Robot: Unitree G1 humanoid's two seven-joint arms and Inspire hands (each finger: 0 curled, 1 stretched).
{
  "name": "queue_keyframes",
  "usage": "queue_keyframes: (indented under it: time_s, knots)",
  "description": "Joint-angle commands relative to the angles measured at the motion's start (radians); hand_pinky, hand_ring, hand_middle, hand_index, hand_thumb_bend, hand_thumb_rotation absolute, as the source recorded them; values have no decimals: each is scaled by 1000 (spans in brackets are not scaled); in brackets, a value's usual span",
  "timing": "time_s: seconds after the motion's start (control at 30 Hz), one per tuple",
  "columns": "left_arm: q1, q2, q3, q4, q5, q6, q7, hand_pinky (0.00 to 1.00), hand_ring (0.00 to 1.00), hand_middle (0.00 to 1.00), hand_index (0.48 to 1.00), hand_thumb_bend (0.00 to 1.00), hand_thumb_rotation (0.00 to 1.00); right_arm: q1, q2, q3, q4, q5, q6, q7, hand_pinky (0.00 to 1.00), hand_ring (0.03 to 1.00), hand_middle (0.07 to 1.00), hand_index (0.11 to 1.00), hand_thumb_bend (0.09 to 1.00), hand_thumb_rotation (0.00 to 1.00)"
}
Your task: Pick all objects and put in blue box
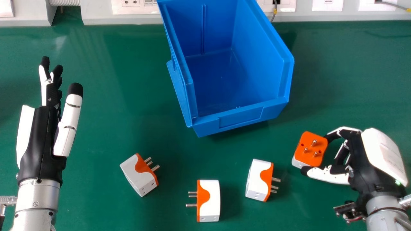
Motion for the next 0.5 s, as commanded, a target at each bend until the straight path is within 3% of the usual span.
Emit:
queue_keyframes:
  time_s: [0.0, 0.47]
  knots:
    - [-2, 18, 9, -21, -5, -11, -2, 1000, 1000, 1000, 1000, 480, 1000, 5, 3, -27, -60, 4, -16, -12, 39, 81, 145, 185, 295, 142]
    - [-6, 27, 8, -11, -12, -6, -9, 1000, 1000, 1000, 1000, 490, 1000, 70, 54, -42, -271, 32, -17, 33, 15, 52, 112, 153, 285, 141]
